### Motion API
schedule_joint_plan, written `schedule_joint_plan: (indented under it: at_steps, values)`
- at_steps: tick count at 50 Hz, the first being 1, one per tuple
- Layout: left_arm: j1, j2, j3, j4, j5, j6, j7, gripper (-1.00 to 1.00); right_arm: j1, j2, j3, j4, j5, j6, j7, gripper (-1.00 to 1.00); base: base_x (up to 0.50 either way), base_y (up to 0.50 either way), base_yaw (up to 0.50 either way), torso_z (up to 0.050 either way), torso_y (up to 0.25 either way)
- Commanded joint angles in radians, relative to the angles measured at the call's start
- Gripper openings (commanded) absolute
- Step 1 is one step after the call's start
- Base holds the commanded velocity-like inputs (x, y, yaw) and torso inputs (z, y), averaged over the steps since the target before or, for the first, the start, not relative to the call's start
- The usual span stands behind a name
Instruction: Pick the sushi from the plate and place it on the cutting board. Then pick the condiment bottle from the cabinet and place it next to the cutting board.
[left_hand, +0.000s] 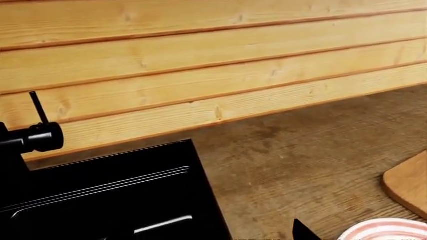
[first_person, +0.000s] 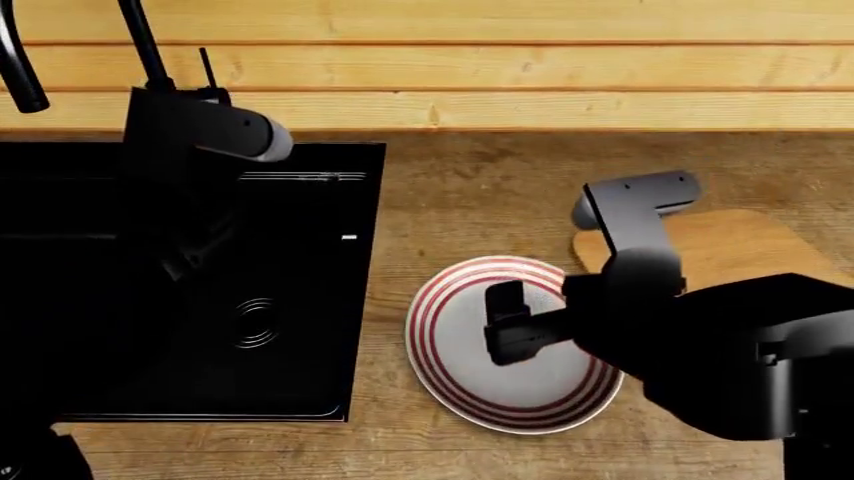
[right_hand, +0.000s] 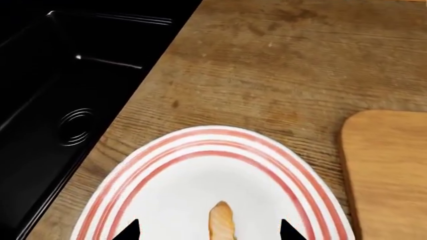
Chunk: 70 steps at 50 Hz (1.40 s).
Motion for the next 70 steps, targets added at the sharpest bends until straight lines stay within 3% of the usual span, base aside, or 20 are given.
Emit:
schedule_joint_plan:
  at_steps: [1,25,70]
  values:
    - [0.01,-0.012,0.017,-0.005,-0.011,0.022,-0.008,1.0,-0.003,0.0,-0.031,0.026,-0.022,0.007,-0.023,1.0,0.0,0.0,0.0,0.0,0.0]
    - [0.001,-0.023,0.044,-0.021,-0.037,0.041,-0.029,1.0,0.106,0.014,-0.174,0.149,0.101,-0.012,0.02,1.0,0.0,0.0,0.0,0.0,0.0]
    - [0.009,-0.055,0.086,-0.034,-0.058,0.086,-0.04,1.0,0.127,-0.017,-0.217,0.279,-0.19,0.032,-0.249,1.0,0.0,0.0,0.0,0.0,0.0]
